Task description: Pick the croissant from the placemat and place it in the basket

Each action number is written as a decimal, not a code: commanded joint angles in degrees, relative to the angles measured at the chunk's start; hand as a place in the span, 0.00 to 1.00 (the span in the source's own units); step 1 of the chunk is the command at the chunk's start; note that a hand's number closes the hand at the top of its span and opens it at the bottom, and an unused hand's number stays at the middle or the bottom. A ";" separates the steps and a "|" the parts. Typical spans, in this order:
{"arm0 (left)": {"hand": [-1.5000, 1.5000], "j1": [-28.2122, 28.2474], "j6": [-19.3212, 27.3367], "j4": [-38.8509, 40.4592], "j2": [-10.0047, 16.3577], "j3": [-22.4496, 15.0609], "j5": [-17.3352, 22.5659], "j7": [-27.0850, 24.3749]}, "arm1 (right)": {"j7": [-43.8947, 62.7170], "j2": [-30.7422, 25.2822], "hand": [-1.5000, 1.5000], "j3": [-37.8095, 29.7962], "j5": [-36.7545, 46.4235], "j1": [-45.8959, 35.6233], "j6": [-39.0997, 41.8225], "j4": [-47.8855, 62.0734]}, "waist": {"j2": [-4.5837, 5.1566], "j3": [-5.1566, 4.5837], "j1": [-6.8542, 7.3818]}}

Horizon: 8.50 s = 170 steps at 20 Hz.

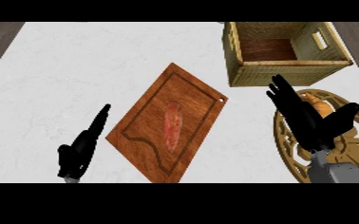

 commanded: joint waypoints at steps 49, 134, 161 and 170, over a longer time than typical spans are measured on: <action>0.50 4.98 7.38 -5.88 2.33 3.38 3.93 23.93 | 37.19 -53.28 0.00 -8.56 5.71 -24.66 40.16 -7.35 | -0.49 0.92 -0.51; 0.50 5.98 0.49 -4.60 -1.61 10.16 -0.20 23.70 | 11.25 -14.66 1.00 8.54 67.08 -10.14 16.40 4.83 | -0.60 0.84 -0.56; 0.50 5.24 2.98 -5.89 -2.30 9.02 -2.63 25.64 | 66.66 19.55 1.00 2.51 72.38 -58.79 4.39 -18.23 | -0.77 0.75 -0.41; 0.50 8.22 1.72 -5.94 -2.47 8.93 -2.47 23.64 | 61.80 10.85 1.00 -12.70 68.39 -68.11 8.65 -8.77 | -0.52 0.84 -0.31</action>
